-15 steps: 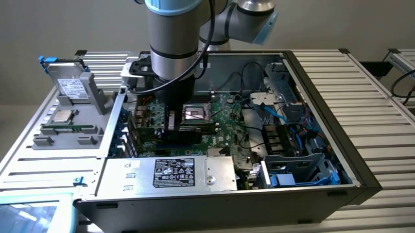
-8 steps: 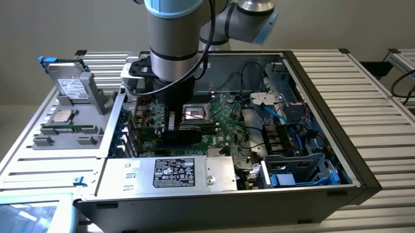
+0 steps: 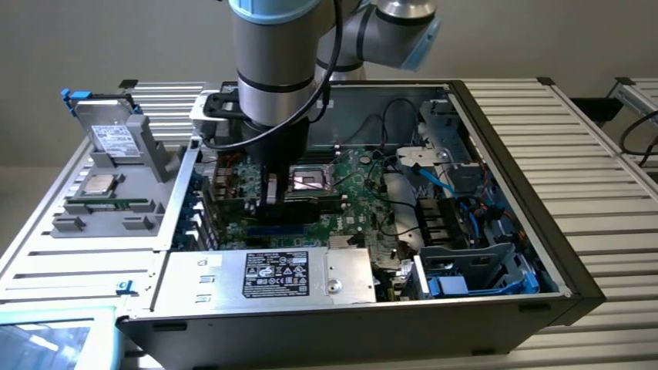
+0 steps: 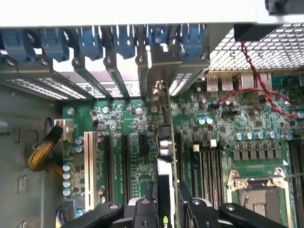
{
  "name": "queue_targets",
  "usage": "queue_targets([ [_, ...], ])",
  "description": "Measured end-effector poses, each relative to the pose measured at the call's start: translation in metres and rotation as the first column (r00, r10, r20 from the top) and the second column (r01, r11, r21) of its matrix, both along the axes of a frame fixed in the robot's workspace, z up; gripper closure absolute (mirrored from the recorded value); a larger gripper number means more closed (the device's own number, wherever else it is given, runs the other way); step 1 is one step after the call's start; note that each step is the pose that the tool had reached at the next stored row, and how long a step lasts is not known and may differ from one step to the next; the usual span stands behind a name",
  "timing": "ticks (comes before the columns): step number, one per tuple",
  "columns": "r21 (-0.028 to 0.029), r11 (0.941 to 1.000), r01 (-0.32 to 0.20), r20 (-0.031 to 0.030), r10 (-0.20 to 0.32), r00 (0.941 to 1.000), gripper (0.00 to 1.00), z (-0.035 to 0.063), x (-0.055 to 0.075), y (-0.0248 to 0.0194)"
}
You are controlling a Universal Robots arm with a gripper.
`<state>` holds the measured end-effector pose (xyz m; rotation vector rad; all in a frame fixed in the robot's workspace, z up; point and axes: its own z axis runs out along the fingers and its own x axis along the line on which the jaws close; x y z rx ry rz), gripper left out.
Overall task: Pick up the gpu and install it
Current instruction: 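Insert the gpu into the slot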
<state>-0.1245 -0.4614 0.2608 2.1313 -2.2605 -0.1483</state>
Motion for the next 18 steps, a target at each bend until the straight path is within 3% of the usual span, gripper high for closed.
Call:
queue_targets([
  [14, 0.0002, 1.0, 0.0, -0.0046, 0.0, 1.0, 0.72, 0.0029, 0.0, 0.0],
  [18, -0.0011, 1.0, 0.0, -0.0093, 0.0, 1.0, 0.72, 0.0034, 0.0, 0.0],
])
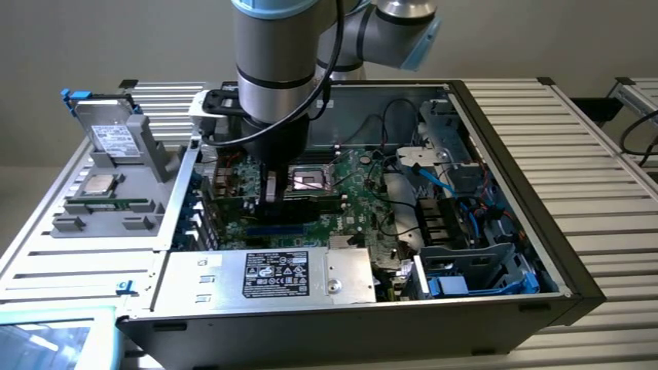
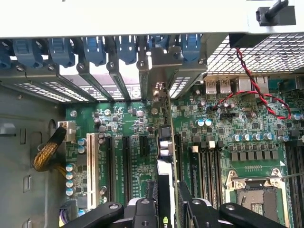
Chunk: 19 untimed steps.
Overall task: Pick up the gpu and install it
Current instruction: 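Insert the gpu into the slot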
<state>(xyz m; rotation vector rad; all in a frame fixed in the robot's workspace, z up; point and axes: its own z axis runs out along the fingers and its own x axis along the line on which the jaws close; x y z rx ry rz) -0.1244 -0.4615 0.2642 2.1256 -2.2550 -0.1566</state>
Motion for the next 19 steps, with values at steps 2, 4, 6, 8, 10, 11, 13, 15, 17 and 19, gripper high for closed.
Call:
queue_targets([
  [2, -0.0077, 1.0, 0.0, -0.0074, 0.0, 1.0, 0.72, 0.0009, 0.0002, 0.0],
  [4, -0.0185, 0.9998, 0.0, -0.018, 0.0, 0.9998, 0.72, 0.0016, -0.0001, -0.0001],
  [6, -0.0235, 0.9997, 0.0, -0.0201, -0.001, 0.9998, 0.72, 0.0014, 0.0, -0.0001],
  [8, -0.0262, 0.9997, 0.0, -0.0276, 0.0, 0.9996, 0.72, 0.0016, 0.0008, -0.0002],
  [10, -0.0315, 0.9995, 0.0, -0.0322, -0.001, 0.9995, 0.72, 0.0015, 0.0012, -0.0002],
  [11, -0.0333, 0.9994, 0.0, -0.0336, -0.001, 0.9994, 0.72, 0.0016, 0.0013, -0.0002],
  [13, -0.0365, 0.9993, 0.0, -0.0352, -0.001, 0.9994, 0.72, 0.0015, 0.0015, -0.0001],
  [15, -0.0381, 0.9993, -0.001, -0.0353, -0.001, 0.9994, 0.72, 0.0016, 0.0016, -0.0002],
  [17, -0.0385, 0.9993, -0.001, -0.0346, -0.001, 0.9994, 0.72, 0.0016, 0.0026, -0.0001],
  [19, -0.0385, 0.9993, -0.001, -0.0342, -0.001, 0.9994, 0.72, 0.0016, 0.0066, -0.0001],
])
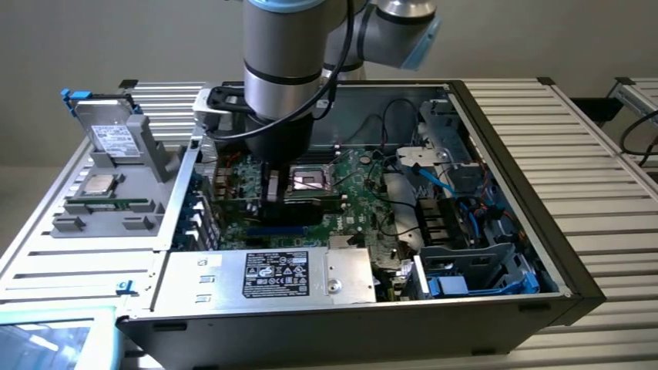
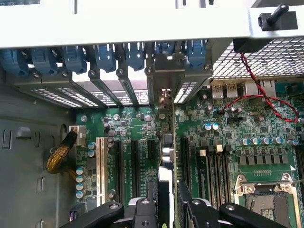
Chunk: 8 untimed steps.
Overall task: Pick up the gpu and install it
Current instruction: 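Insert the gpu into the slot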
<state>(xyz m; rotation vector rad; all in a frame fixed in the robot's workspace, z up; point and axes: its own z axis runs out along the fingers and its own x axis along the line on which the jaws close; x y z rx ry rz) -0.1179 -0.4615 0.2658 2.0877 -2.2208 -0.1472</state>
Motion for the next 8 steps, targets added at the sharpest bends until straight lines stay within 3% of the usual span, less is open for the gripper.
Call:
queue_targets([
  [5, -0.0001, 1.0, 0.0, -0.0004, 0.0, 1.0, 0.72, 0.0, 0.0028, 0.0],
  [6, -0.0047, 1.0, 0.0, -0.0088, 0.0, 1.0, 0.72, 0.0001, 0.0039, 0.0007],
  [7, -0.0052, 1.0, 0.0, -0.0628, 0.0, 0.998, 0.72, 0.0001, 0.0045, 0.0009],
  [8, -0.0054, 1.0, 0.0, -0.067, 0.0, 0.9978, 0.72, 0.0, 0.0046, 0.0009],
])
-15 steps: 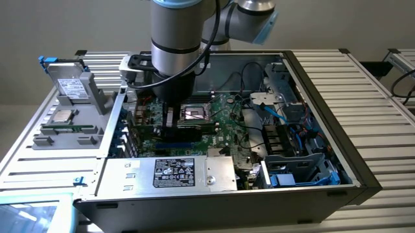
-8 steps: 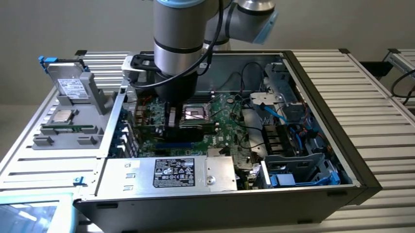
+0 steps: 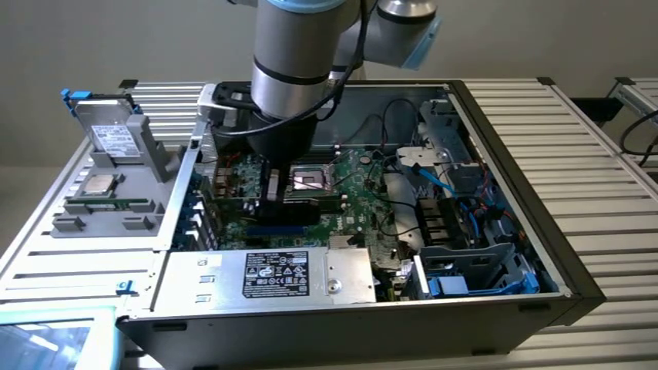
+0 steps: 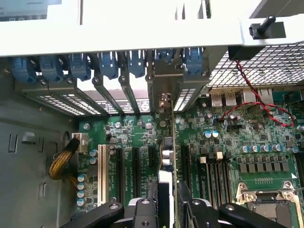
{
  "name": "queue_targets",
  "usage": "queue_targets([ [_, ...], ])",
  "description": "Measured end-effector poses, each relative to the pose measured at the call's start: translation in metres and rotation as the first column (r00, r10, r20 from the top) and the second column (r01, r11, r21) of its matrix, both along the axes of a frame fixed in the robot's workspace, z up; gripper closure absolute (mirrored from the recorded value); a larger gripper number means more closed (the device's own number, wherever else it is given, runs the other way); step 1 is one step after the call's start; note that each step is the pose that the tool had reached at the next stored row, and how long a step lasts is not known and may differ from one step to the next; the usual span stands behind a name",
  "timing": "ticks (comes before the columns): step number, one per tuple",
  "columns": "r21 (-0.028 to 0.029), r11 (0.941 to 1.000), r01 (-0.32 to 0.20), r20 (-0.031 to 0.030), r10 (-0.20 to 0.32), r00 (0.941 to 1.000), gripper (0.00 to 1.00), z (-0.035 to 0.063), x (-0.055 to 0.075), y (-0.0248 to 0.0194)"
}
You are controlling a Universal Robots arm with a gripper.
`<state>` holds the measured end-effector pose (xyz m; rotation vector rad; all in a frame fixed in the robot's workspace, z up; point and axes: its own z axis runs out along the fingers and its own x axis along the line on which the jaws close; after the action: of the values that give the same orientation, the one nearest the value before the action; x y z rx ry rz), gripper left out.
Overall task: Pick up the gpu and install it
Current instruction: 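Insert the gpu into the slot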
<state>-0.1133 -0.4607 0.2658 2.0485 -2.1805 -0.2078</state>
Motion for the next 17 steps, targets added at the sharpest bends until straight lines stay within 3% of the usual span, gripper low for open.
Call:
queue_targets([
  [11, -0.0026, 1.0, 0.0, 0.0002, 0.0, 1.0, 0.72, -0.0094, 0.0001, 0.0],
  [17, -0.0024, 1.0, 0.0, 0.0, 0.0, 1.0, 0.72, -0.0098, 0.0001, 0.0003],
])
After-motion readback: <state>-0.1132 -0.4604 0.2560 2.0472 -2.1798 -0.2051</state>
